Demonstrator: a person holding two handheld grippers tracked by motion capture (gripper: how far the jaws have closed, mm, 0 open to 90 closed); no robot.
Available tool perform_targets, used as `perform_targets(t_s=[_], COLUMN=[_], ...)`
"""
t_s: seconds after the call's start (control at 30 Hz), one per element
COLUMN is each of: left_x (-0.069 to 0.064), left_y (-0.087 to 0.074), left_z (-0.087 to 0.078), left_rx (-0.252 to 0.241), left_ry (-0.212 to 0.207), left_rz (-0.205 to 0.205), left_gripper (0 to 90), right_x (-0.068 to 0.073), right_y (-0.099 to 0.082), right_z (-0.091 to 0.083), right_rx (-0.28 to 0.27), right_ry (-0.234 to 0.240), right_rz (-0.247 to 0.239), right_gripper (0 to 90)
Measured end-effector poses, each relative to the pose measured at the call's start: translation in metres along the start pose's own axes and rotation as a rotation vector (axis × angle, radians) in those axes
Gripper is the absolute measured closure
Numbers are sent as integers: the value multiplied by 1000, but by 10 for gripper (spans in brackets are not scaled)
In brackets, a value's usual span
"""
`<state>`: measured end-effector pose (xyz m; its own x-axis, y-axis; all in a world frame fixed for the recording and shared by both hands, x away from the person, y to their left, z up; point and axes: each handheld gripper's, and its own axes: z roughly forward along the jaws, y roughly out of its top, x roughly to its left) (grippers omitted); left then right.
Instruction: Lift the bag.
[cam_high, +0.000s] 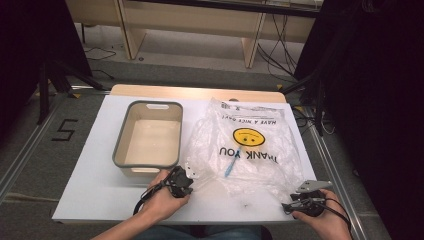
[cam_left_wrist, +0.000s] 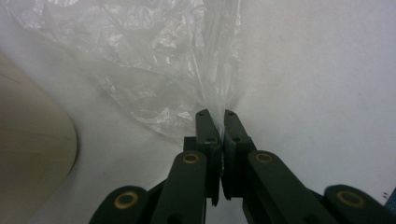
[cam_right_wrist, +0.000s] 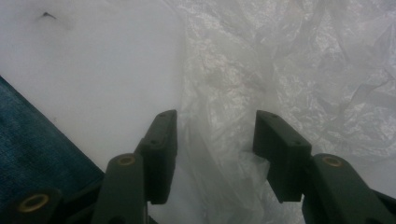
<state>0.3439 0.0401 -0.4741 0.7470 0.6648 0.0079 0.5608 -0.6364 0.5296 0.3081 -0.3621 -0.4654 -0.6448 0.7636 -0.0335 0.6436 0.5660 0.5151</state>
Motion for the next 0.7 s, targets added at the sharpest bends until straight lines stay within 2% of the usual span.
perform_targets(t_s=[0.43, 0.5, 0.7], left_x=[2, 1, -1], left_y=[0, 0, 6], left_z=[0, -2, -17], left_rx=[-11, -19, -93], left_ry=[-15, -13, 0], left_rz=[26, 33, 56], left_gripper=[885, 887, 889], right_x=[-10, -11, -14], right_y=[-3, -2, -2], right_z=[-1, -1, -5], right_rx=[-26, -24, -53], right_ry=[-7, -8, -44], right_rz=[67, 68, 94], right_gripper=[854, 879, 890])
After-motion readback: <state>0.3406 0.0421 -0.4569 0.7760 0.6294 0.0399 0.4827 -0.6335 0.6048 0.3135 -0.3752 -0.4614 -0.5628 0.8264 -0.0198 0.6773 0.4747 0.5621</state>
